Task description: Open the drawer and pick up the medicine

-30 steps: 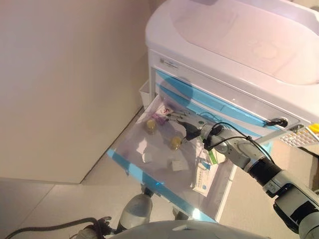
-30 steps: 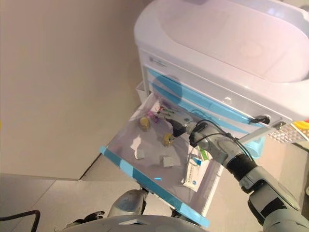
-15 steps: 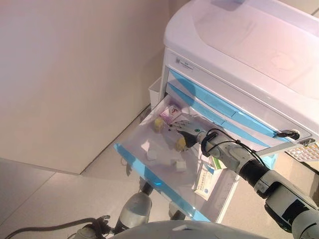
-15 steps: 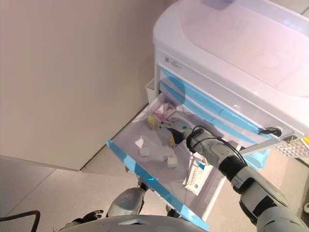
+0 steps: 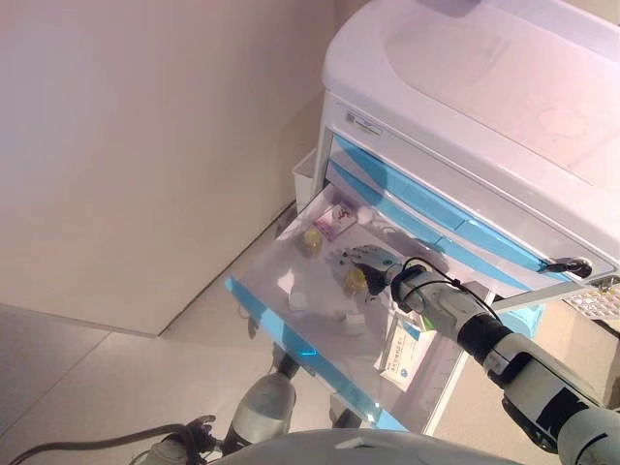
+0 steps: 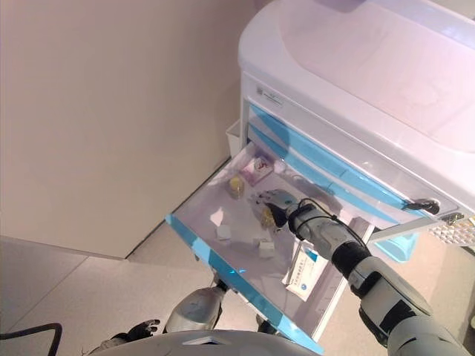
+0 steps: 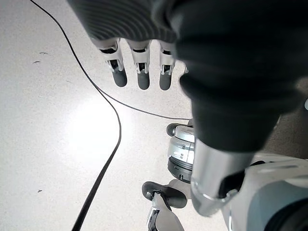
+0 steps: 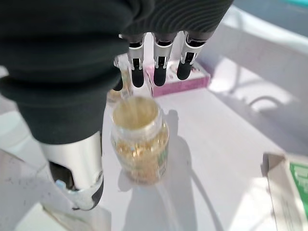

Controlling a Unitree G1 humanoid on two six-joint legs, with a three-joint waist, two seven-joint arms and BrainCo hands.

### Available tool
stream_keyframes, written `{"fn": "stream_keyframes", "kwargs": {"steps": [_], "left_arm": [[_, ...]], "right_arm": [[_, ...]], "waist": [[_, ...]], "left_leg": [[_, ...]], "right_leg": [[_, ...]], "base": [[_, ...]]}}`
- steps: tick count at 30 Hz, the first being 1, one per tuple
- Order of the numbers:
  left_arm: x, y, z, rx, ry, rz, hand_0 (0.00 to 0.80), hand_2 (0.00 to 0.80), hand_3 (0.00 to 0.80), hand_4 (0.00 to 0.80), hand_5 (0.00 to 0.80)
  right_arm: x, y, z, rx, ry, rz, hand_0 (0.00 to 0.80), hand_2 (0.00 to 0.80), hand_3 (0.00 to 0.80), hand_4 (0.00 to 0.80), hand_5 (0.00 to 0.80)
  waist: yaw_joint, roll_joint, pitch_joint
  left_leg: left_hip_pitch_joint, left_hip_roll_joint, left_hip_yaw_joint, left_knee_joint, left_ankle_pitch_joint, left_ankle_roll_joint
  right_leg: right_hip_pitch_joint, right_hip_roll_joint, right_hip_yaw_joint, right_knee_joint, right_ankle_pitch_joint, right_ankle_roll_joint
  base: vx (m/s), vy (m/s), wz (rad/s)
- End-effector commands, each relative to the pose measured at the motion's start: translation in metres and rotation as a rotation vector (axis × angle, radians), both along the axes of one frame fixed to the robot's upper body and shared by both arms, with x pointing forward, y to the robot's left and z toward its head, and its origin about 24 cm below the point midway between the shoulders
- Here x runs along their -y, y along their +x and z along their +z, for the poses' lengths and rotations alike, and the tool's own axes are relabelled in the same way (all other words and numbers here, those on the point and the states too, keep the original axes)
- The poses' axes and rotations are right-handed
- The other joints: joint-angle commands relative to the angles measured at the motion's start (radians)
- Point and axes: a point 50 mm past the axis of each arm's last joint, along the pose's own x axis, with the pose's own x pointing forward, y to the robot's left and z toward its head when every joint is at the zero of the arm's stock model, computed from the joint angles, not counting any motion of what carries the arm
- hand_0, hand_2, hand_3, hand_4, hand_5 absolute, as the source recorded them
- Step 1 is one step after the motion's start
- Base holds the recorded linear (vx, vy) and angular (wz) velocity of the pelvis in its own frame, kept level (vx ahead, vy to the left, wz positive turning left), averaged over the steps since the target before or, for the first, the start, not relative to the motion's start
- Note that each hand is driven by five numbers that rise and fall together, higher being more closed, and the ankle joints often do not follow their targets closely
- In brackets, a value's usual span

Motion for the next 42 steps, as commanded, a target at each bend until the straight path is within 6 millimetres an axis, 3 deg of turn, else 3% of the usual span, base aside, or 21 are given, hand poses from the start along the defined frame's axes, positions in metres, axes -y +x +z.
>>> {"fn": "stream_keyframes", "kwargs": {"steps": [1, 17, 42], "left_arm": [[-0.009, -0.005, 0.002, -0.028, 0.032, -0.036, 0.000, 0.000, 0.000, 0.000, 0.000], [-0.005, -0.006, 0.001, -0.018, 0.006, -0.055, 0.000, 0.000, 0.000, 0.000, 0.000], [-0.002, -0.008, 0.001, -0.021, -0.009, -0.071, 0.000, 0.000, 0.000, 0.000, 0.000]], "right_arm": [[-0.004, 0.020, 0.022, 0.095, 0.011, -0.013, 0.000, 0.000, 0.000, 0.000, 0.000], [0.018, 0.027, 0.023, 0.112, 0.005, -0.098, 0.000, 0.000, 0.000, 0.000, 0.000], [0.019, 0.024, 0.024, 0.114, 0.024, -0.078, 0.000, 0.000, 0.000, 0.000, 0.000]], "waist": [[0.026, 0.010, 0.000], [0.023, 0.035, 0.019], [0.023, 0.045, 0.016]], "left_leg": [[0.041, -0.010, 0.039, 0.028, -0.114, 0.022], [0.035, -0.019, 0.033, 0.023, -0.108, 0.024], [0.045, -0.021, 0.027, 0.018, -0.108, 0.024]], "right_leg": [[-0.080, -0.064, 0.041, 0.097, 0.043, 0.025], [-0.095, -0.070, 0.046, 0.095, 0.049, 0.029], [-0.088, -0.070, 0.044, 0.087, 0.049, 0.030]], "base": [[0.000, 0.000, 0.00], [0.001, 0.004, 0.02], [0.000, 0.000, 0.00]]}}
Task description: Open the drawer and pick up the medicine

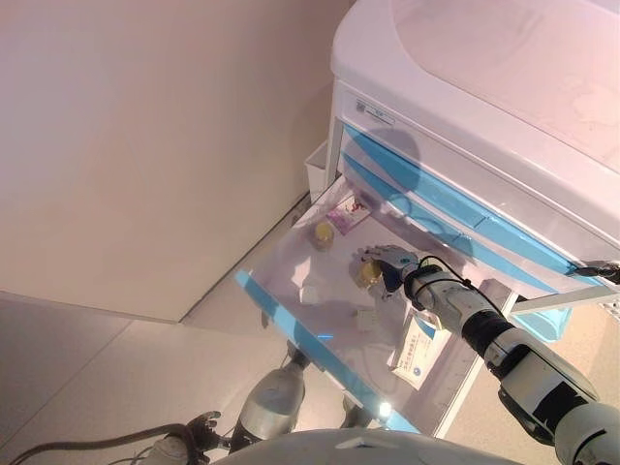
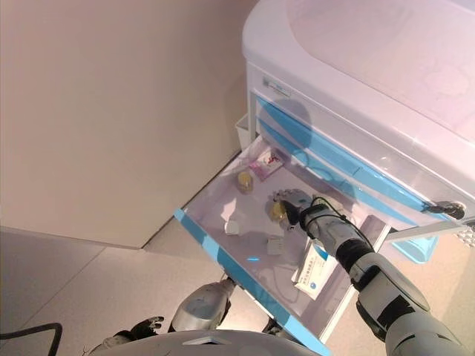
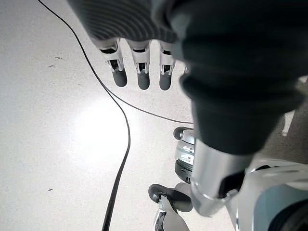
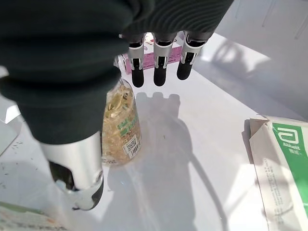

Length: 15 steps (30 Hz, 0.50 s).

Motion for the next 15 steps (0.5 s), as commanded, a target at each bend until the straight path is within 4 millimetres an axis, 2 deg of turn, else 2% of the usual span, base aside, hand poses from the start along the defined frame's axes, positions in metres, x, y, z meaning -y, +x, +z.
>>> {"fn": "stream_keyframes", "kwargs": {"steps": [1, 15], "left_arm": [[-0.006, -0.014, 0.000, -0.039, 0.023, -0.048, 0.000, 0.000, 0.000, 0.000, 0.000], [-0.002, -0.013, -0.002, -0.046, 0.041, -0.050, 0.000, 0.000, 0.000, 0.000, 0.000]], "right_arm": [[-0.008, 0.014, 0.026, 0.112, 0.058, 0.045, 0.000, 0.000, 0.000, 0.000, 0.000], [-0.020, 0.013, 0.032, 0.171, 0.135, 0.072, 0.000, 0.000, 0.000, 0.000, 0.000]], "waist": [[0.011, -0.008, -0.017], [0.013, -0.022, -0.021]], "left_leg": [[0.046, -0.019, 0.040, 0.038, -0.118, 0.025], [0.057, -0.019, 0.035, 0.035, -0.121, 0.028]], "right_leg": [[-0.088, -0.072, 0.063, 0.097, 0.051, 0.028], [-0.080, -0.069, 0.064, 0.097, 0.054, 0.032]], "base": [[0.000, 0.000, 0.00], [0.003, -0.003, 0.02]]}}
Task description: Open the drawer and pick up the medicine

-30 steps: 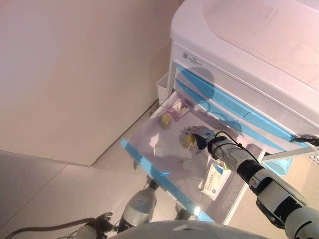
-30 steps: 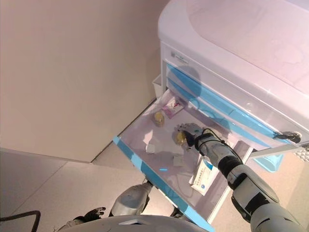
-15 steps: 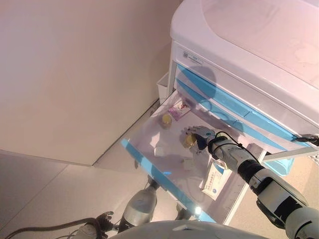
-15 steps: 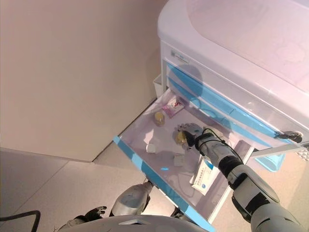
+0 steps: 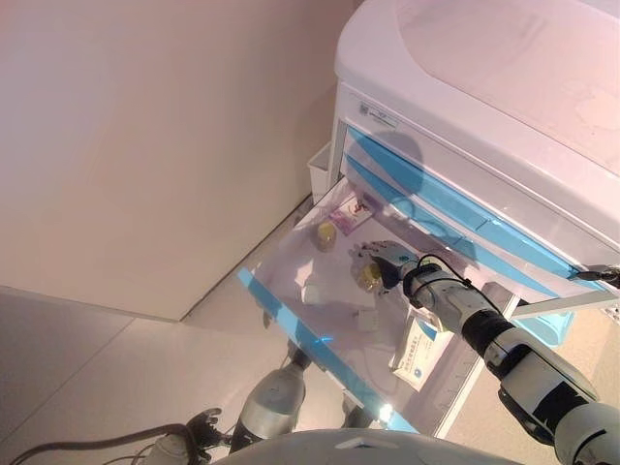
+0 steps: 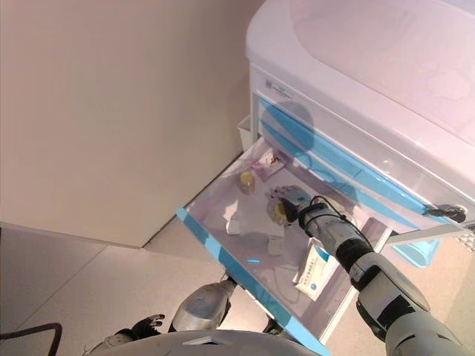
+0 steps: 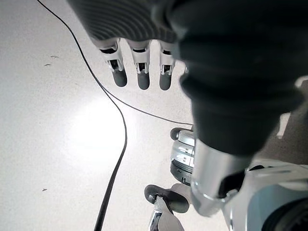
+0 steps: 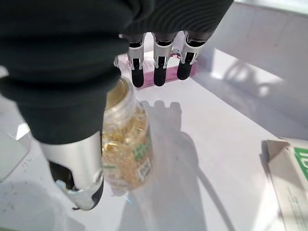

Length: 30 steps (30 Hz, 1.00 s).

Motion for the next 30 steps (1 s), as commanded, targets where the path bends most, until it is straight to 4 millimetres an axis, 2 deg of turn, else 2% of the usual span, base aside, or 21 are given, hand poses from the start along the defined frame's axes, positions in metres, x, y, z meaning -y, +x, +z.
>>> {"fn": "stream_keyframes", "kwargs": {"steps": [1, 10, 21, 30], "left_arm": [[-0.003, -0.015, -0.002, -0.054, 0.033, -0.043, 0.000, 0.000, 0.000, 0.000, 0.000], [-0.006, -0.012, 0.000, -0.011, 0.020, -0.028, 0.000, 0.000, 0.000, 0.000, 0.000], [-0.007, 0.005, 0.008, 0.180, -0.092, 0.219, 0.000, 0.000, 0.000, 0.000, 0.000], [-0.005, 0.013, 0.011, 0.237, -0.124, 0.263, 0.000, 0.000, 0.000, 0.000, 0.000]], "right_arm": [[-0.015, 0.011, 0.026, 0.107, 0.084, 0.049, 0.000, 0.000, 0.000, 0.000, 0.000], [-0.011, 0.007, 0.021, 0.077, 0.055, 0.058, 0.000, 0.000, 0.000, 0.000, 0.000], [-0.003, -0.002, 0.007, 0.033, 0.034, 0.026, 0.000, 0.000, 0.000, 0.000, 0.000], [-0.001, -0.005, 0.001, 0.025, 0.043, 0.005, 0.000, 0.000, 0.000, 0.000, 0.000]], "waist": [[0.012, -0.021, -0.021], [0.012, -0.016, -0.026], [0.025, -0.016, -0.031], [0.032, -0.022, -0.031]], "left_leg": [[0.048, -0.017, 0.047, 0.037, -0.123, 0.029], [0.052, -0.019, 0.045, 0.037, -0.124, 0.030], [0.056, -0.024, 0.033, 0.040, -0.122, 0.031], [0.063, -0.026, 0.023, 0.037, -0.119, 0.032]], "right_leg": [[-0.101, -0.074, 0.078, 0.110, 0.054, 0.032], [-0.097, -0.077, 0.078, 0.108, 0.053, 0.034], [-0.085, -0.078, 0.068, 0.107, 0.050, 0.031], [-0.077, -0.074, 0.066, 0.108, 0.049, 0.027]], "base": [[0.000, 0.000, 0.00], [0.001, 0.002, 0.02], [0.000, 0.000, 0.00], [0.002, -0.001, 0.00]]}}
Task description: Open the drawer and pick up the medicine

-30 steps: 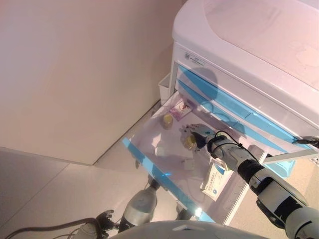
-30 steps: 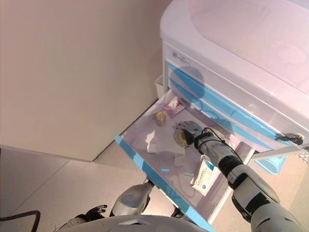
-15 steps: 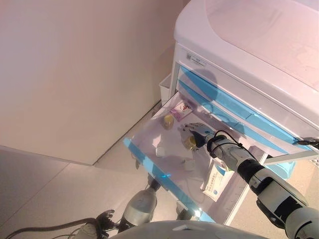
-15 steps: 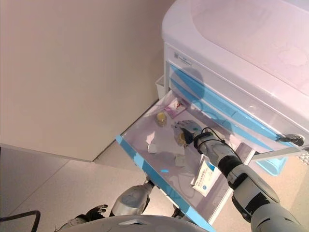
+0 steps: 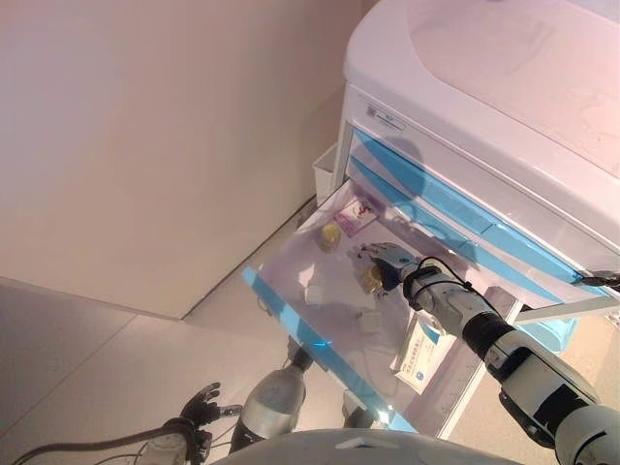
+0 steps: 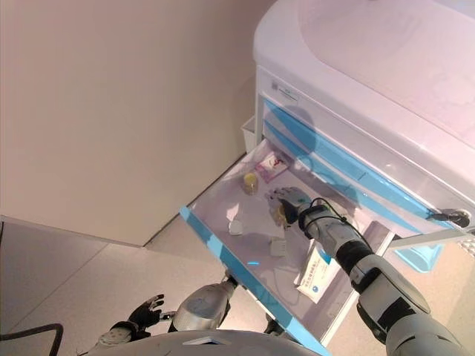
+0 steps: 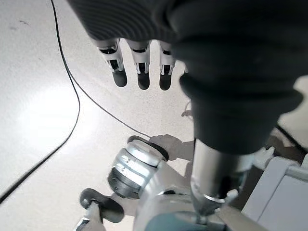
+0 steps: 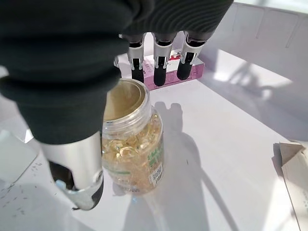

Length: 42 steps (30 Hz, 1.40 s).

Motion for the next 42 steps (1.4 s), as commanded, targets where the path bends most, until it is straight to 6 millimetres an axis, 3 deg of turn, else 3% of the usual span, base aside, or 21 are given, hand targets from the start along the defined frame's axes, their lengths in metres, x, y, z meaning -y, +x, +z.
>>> {"fn": "stream_keyframes", "kwargs": {"steps": [1, 2, 3, 5, 7, 8, 9, 21, 22, 24, 42], "left_arm": [[-0.003, -0.007, 0.000, 0.011, -0.007, 0.018, 0.000, 0.000, 0.000, 0.000, 0.000], [-0.003, -0.007, 0.000, 0.011, -0.007, 0.018, 0.000, 0.000, 0.000, 0.000, 0.000], [-0.003, -0.007, 0.000, 0.008, -0.009, 0.020, 0.000, 0.000, 0.000, 0.000, 0.000], [-0.003, -0.008, 0.000, 0.001, -0.011, 0.027, 0.000, 0.000, 0.000, 0.000, 0.000], [-0.003, -0.009, -0.001, -0.005, -0.010, 0.032, 0.000, 0.000, 0.000, 0.000, 0.000], [-0.004, -0.011, -0.001, -0.009, -0.009, 0.034, 0.000, 0.000, 0.000, 0.000, 0.000], [-0.005, -0.012, -0.001, -0.012, -0.009, 0.037, 0.000, 0.000, 0.000, 0.000, 0.000], [-0.007, -0.016, -0.001, -0.018, -0.007, 0.045, 0.000, 0.000, 0.000, 0.000, 0.000], [-0.007, -0.015, -0.001, -0.017, -0.007, 0.043, 0.000, 0.000, 0.000, 0.000, 0.000], [-0.006, -0.015, -0.001, -0.016, -0.007, 0.042, 0.000, 0.000, 0.000, 0.000, 0.000], [-0.008, -0.014, -0.001, -0.011, -0.002, 0.045, 0.000, 0.000, 0.000, 0.000, 0.000]], "right_arm": [[-0.003, -0.001, 0.006, 0.047, 0.031, 0.018, 0.000, 0.000, 0.000, 0.000, 0.000], [-0.003, -0.001, 0.006, 0.047, 0.031, 0.017, 0.000, 0.000, 0.000, 0.000, 0.000], [-0.003, -0.001, 0.005, 0.045, 0.032, 0.016, 0.163, 0.163, 0.163, 0.163, 0.163], [-0.003, -0.002, 0.005, 0.041, 0.030, 0.017, 0.179, 0.179, 0.179, 0.179, 0.179], [-0.003, -0.002, 0.005, 0.038, 0.032, 0.016, 0.301, 0.301, 0.301, 0.301, 0.301], [-0.002, -0.003, 0.004, 0.036, 0.030, 0.017, 0.414, 0.414, 0.414, 0.414, 0.414], [-0.002, -0.003, 0.003, 0.035, 0.029, 0.017, 0.427, 0.427, 0.427, 0.427, 0.427], [0.001, -0.006, -0.001, 0.022, 0.014, 0.010, 0.405, 0.405, 0.405, 0.405, 0.405], [0.002, -0.006, -0.001, 0.023, 0.011, 0.010, 0.314, 0.314, 0.314, 0.314, 0.314], [0.001, -0.006, -0.001, 0.021, 0.012, 0.007, 0.000, 0.000, 0.000, 0.000, 0.000], [0.002, -0.009, -0.007, 0.000, -0.009, 0.005, 0.000, 0.000, 0.000, 0.000, 0.000]], "waist": [[0.021, -0.022, -0.032], [0.021, -0.022, -0.032], [0.021, -0.022, -0.032], [0.020, -0.021, -0.033], [0.021, -0.022, -0.034], [0.021, -0.023, -0.035], [0.021, -0.022, -0.035], [0.019, -0.023, -0.036], [0.019, -0.023, -0.036], [0.019, -0.023, -0.035], [0.017, -0.027, -0.029]], "left_leg": [[0.041, -0.021, 0.038, 0.050, -0.129, 0.031], [0.041, -0.021, 0.038, 0.049, -0.129, 0.031], [0.042, -0.021, 0.037, 0.050, -0.128, 0.030], [0.043, -0.020, 0.039, 0.050, -0.129, 0.030], [0.043, -0.021, 0.038, 0.050, -0.128, 0.031], [0.044, -0.021, 0.039, 0.050, -0.129, 0.031], [0.045, -0.021, 0.038, 0.050, -0.128, 0.031], [0.051, -0.020, 0.037, 0.047, -0.129, 0.031], [0.051, -0.021, 0.037, 0.047, -0.129, 0.031], [0.050, -0.020, 0.037, 0.048, -0.128, 0.031], [0.049, -0.019, 0.042, 0.050, -0.129, 0.030]], "right_leg": [[-0.101, -0.070, 0.062, 0.111, 0.051, 0.024], [-0.100, -0.070, 0.061, 0.111, 0.051, 0.024], [-0.099, -0.070, 0.061, 0.112, 0.051, 0.024], [-0.098, -0.071, 0.061, 0.112, 0.051, 0.024], [-0.097, -0.069, 0.061, 0.111, 0.051, 0.023], [-0.095, -0.069, 0.060, 0.111, 0.050, 0.023], [-0.096, -0.069, 0.061, 0.113, 0.050, 0.024], [-0.090, -0.066, 0.061, 0.110, 0.047, 0.022], [-0.090, -0.066, 0.061, 0.110, 0.047, 0.022], [-0.090, -0.066, 0.061, 0.111, 0.047, 0.022], [-0.091, -0.066, 0.061, 0.113, 0.047, 0.022]], "base": [[0.013, -0.007, 0.06], [0.014, -0.007, 0.07], [0.011, -0.003, 0.06], [0.000, 0.000, 0.00], [0.000, 0.000, 0.00], [0.000, 0.000, 0.00], [0.000, 0.000, 0.00], [0.002, -0.001, 0.01], [0.000, 0.000, 0.00], [0.000, 0.000, 0.00], [0.000, 0.000, 0.00]]}}
